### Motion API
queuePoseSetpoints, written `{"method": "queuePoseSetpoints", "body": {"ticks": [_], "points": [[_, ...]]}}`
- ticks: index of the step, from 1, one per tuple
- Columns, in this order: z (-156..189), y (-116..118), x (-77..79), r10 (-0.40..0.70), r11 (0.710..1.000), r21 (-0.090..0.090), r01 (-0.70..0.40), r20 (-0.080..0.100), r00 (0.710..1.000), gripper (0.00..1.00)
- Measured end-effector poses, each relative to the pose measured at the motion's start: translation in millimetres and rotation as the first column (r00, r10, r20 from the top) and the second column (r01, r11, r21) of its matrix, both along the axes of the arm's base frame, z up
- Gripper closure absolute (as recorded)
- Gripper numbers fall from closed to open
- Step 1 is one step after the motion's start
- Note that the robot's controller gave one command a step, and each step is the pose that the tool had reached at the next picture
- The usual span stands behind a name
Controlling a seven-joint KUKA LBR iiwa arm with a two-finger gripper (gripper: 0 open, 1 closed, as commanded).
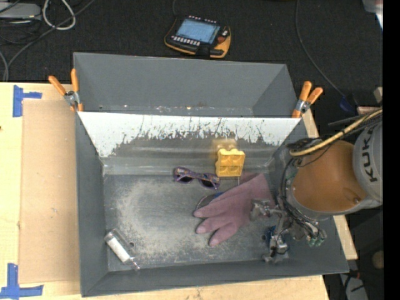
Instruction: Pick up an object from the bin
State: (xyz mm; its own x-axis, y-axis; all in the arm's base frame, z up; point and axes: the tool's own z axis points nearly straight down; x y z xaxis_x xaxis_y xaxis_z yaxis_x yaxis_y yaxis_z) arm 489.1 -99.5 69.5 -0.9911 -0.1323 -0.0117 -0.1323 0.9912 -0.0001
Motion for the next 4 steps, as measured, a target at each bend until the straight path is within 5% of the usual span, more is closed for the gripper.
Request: {"method": "queuePoseSetpoints", "body": {"ticks": [1, 2, 3, 4], "points": [[2.4, 82.5, -2.3, 0.185, 0.983, -0.005, -0.185, 0.009, 0.983, 0.0], [0.1, -9.7, 13.5, 0.039, 0.999, 0.0, -0.039, 0.001, 0.999, 0.0], [-0.1, -53.7, 21.1, -0.031, 1.0, 0.0, 0.031, 0.002, 1.0, 0.0], [0.0, -53.7, 21.1, -0.031, 1.0, 0.0, 0.031, 0.002, 1.0, 1.0]]}}
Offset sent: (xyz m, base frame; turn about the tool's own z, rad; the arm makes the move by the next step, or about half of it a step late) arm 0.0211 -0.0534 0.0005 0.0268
